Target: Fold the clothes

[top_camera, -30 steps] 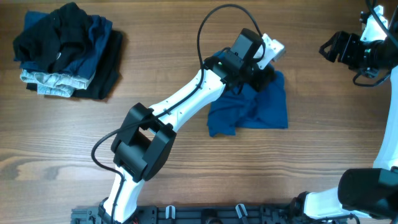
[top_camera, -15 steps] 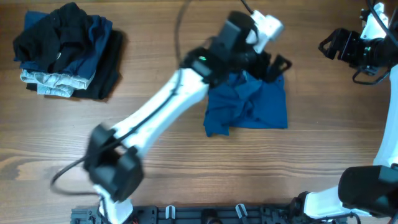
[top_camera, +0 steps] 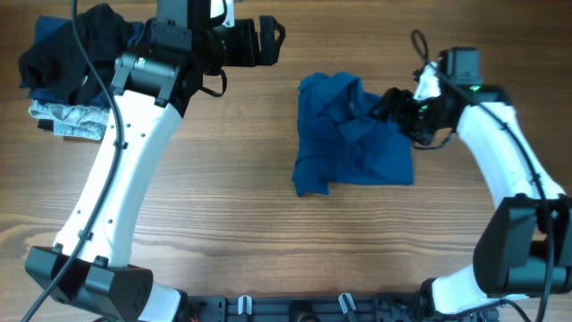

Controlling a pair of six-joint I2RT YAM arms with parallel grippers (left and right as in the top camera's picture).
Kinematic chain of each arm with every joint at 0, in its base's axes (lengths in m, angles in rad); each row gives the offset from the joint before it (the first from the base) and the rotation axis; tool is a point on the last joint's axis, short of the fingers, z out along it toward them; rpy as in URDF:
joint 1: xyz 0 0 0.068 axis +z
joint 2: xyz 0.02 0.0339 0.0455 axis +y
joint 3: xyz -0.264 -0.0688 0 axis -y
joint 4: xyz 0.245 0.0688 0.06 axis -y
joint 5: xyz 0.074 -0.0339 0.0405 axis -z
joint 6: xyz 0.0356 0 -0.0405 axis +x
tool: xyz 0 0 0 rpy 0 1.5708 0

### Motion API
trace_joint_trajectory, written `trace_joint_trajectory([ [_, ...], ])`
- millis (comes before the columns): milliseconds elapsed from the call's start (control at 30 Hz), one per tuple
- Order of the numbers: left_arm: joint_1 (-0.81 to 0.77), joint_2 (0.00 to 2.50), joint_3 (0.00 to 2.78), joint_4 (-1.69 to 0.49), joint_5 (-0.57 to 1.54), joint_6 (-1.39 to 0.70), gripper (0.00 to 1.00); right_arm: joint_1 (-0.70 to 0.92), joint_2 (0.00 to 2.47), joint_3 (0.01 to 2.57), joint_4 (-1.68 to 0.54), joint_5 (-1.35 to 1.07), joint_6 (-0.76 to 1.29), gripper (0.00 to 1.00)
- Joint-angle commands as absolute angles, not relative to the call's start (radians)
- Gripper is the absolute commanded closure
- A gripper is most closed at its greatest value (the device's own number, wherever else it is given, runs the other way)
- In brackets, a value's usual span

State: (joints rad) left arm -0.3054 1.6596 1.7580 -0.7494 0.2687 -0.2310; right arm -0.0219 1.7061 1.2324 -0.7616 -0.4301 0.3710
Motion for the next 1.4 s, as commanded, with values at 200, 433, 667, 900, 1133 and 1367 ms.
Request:
trace_joint_trajectory([
  [200,-0.298,1.665,1.756,-0.803,0.180,-0.243,0.00,0.134,1.715,1.171,-0.607,-0.358,0.617,0.15],
  [433,-0.298,1.665,1.756,-0.803,0.180,-0.243,0.00,0.138,1.767,1.170,-0.605,-0.360,0.627,0.25],
  [667,-0.298,1.665,1.756,-0.803,0.180,-0.243,0.00,0.138,1.803,1.170,-0.599,-0.358,0.601,0.55],
  [900,-0.298,1.665,1.756,-0.810,0.161,-0.243,0.00,0.134,1.797,1.172,-0.618,-0.395,0.548,0.96],
  [1133,-0.298,1.665,1.756,-0.809,0.153,-0.243,0.00,0.019,1.625,1.217,-0.709,-0.511,0.441,0.96],
  [1367,-0.298,1.665,1.756,-0.809,0.136,-0.243,0.00,-0.192,1.504,1.226,-0.844,-0.499,0.366,0.96],
])
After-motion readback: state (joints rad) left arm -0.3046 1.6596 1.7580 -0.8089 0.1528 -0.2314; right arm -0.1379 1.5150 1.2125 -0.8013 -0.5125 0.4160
